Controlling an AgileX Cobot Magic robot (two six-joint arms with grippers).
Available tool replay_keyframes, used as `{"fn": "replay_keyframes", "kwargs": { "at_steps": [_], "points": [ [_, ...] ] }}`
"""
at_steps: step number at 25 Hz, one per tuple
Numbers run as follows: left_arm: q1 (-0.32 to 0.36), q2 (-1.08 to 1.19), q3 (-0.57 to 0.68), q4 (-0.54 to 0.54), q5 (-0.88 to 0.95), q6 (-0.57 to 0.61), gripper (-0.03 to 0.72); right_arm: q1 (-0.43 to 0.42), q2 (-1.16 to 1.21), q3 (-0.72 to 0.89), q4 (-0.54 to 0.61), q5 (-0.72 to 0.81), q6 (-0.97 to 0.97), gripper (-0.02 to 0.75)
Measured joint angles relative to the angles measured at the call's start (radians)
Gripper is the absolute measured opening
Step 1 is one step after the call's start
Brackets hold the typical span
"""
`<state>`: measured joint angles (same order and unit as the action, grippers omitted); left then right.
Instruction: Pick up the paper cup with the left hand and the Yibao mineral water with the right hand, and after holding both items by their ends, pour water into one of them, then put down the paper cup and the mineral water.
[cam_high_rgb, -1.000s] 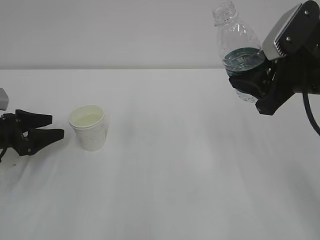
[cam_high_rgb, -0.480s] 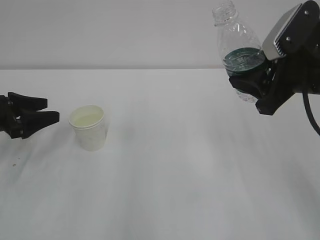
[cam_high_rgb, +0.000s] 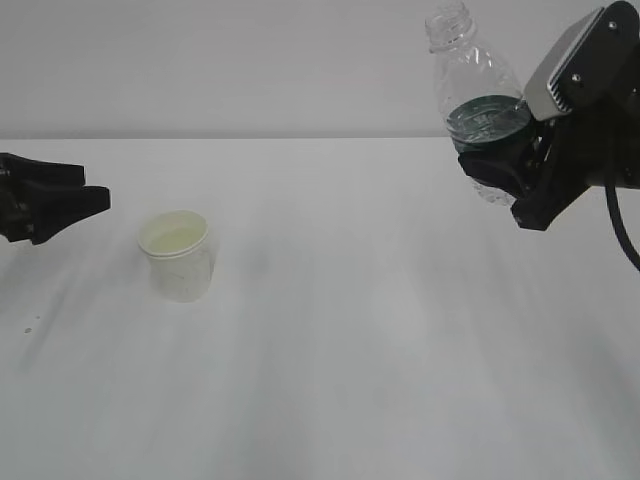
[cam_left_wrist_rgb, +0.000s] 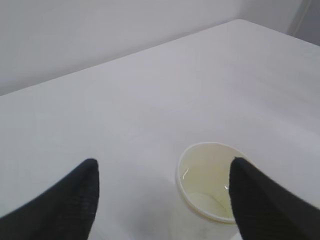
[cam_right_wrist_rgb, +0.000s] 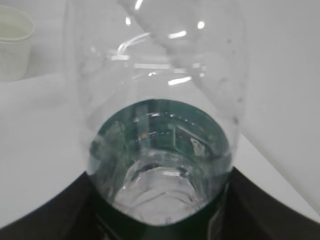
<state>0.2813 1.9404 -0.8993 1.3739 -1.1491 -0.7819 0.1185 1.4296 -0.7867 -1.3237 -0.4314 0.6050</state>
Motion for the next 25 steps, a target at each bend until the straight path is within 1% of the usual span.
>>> {"fn": "replay_keyframes", "kwargs": {
  "at_steps": [10,15,22,25],
  "points": [
    [-0.046,-0.043,0.000,0.006,-0.004,-0.063,0.573,0.000,0.000,0.000,0.003,0.000,0.000,0.435],
    [-0.051,-0.106,0.002,0.018,-0.008,-0.093,0.573,0.000,0.000,0.000,0.008,0.000,0.000,0.435],
    [-0.051,-0.174,0.004,0.026,-0.014,-0.133,0.573,0.000,0.000,0.000,0.058,-0.002,-0.007,0.435],
    [-0.051,-0.176,0.004,0.058,-0.014,-0.162,0.573,0.000,0.000,0.000,0.086,-0.002,-0.032,0.435]
  ]
}}
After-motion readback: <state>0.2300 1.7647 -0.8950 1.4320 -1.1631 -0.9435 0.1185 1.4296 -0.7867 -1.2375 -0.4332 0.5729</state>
